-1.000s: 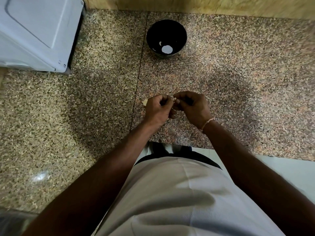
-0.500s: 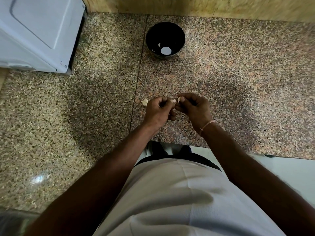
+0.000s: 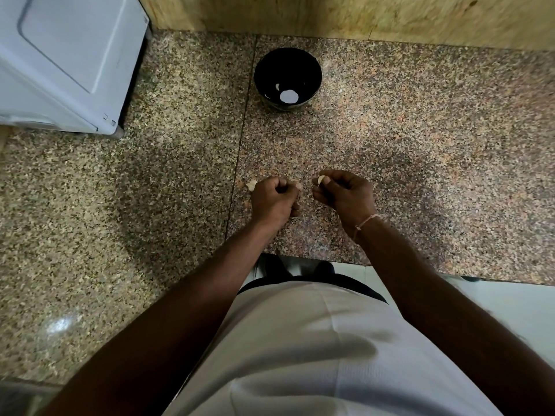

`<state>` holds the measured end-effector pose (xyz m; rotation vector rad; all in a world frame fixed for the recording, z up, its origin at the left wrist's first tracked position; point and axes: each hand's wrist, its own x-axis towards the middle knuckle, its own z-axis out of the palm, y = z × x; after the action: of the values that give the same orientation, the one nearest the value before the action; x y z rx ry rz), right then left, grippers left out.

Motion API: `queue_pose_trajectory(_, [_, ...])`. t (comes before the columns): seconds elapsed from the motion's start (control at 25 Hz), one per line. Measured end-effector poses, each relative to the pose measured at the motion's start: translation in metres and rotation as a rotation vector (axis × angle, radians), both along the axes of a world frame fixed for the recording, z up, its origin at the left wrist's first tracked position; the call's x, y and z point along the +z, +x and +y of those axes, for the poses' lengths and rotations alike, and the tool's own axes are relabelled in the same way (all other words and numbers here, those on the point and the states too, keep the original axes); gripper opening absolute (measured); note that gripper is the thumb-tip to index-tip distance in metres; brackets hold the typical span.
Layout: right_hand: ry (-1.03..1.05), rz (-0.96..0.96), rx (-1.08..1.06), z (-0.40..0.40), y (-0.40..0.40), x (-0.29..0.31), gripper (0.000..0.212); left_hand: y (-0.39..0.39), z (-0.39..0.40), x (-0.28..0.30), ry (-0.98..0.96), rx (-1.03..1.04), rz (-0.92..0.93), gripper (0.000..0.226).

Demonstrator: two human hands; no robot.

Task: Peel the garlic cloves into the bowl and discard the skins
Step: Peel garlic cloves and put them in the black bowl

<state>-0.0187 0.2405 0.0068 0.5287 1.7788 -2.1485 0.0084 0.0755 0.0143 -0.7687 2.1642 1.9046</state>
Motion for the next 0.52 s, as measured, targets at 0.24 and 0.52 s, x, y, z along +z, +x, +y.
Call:
queue_pose_trajectory(0.24, [0.191,0.046,0.061,0.0,0.003,-0.009,0.016,-0.003,0.0,-0.01,-0.063,0.021,-0.022,0.006])
queue_pose_trajectory(0.52, [0.236,0.026,0.089,-0.005,0.006,-0.006,0.017,-0.002,-0.004,-0.018,-0.124,-0.027,0.004,0.011])
